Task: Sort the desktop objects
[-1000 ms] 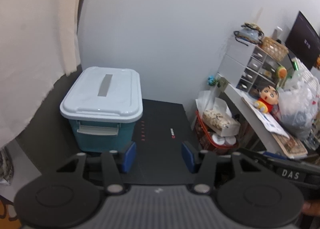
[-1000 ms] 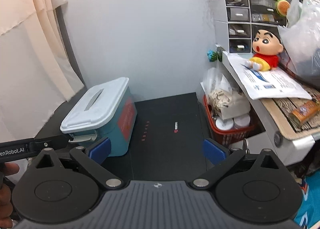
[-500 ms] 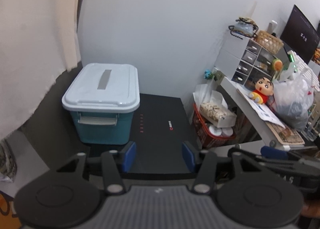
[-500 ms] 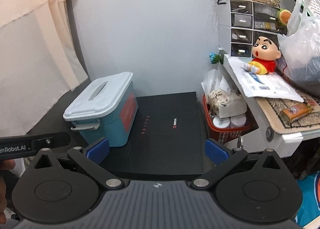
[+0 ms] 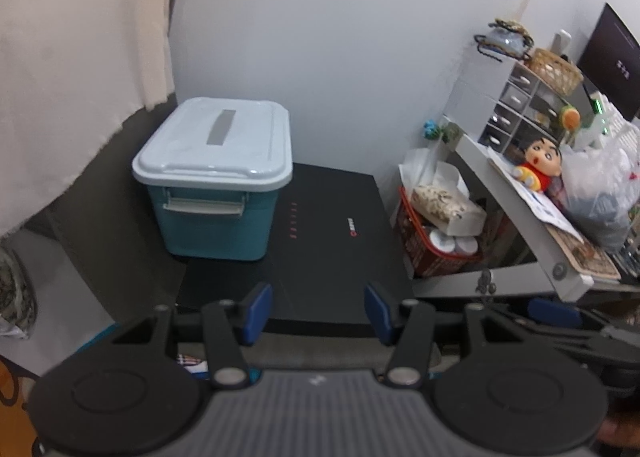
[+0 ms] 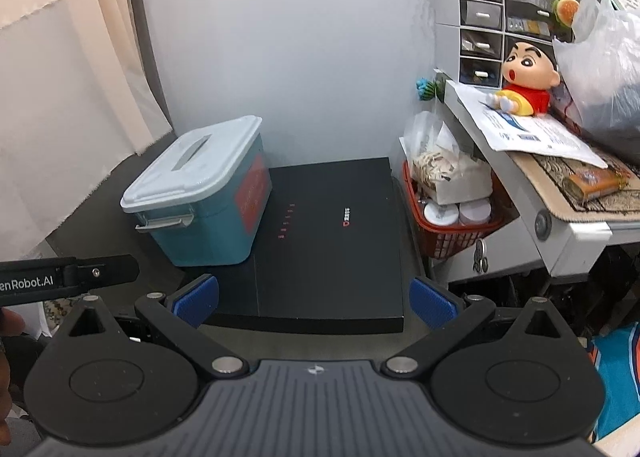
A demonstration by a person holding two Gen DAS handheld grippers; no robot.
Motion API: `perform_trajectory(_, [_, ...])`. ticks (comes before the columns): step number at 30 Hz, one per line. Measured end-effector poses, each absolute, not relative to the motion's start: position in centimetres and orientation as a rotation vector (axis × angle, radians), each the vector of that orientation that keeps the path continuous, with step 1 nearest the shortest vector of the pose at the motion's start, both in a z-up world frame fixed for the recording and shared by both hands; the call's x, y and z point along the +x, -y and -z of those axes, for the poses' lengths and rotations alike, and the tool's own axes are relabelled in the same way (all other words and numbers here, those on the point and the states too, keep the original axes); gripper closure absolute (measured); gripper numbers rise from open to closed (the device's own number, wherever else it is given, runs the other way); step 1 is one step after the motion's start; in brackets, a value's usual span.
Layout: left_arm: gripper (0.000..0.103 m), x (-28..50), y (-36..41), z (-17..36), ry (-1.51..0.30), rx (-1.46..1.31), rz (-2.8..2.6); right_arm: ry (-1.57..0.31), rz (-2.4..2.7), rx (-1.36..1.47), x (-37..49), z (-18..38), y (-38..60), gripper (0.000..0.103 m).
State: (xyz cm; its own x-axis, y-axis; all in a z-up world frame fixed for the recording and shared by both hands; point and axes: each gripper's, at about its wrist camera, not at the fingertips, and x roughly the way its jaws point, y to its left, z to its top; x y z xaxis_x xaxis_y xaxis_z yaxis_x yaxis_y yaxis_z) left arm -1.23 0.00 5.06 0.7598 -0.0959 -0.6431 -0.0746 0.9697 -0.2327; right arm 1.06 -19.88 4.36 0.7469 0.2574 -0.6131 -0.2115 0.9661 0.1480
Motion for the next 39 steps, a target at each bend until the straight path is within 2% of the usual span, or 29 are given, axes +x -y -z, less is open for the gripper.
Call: perform_trajectory(39, [0.049,-0.3,0.9,-4.4,-0.725,-0.180,0.049,-0.707,-0.259,0.082,2.0,-3.0,20.3,0.000])
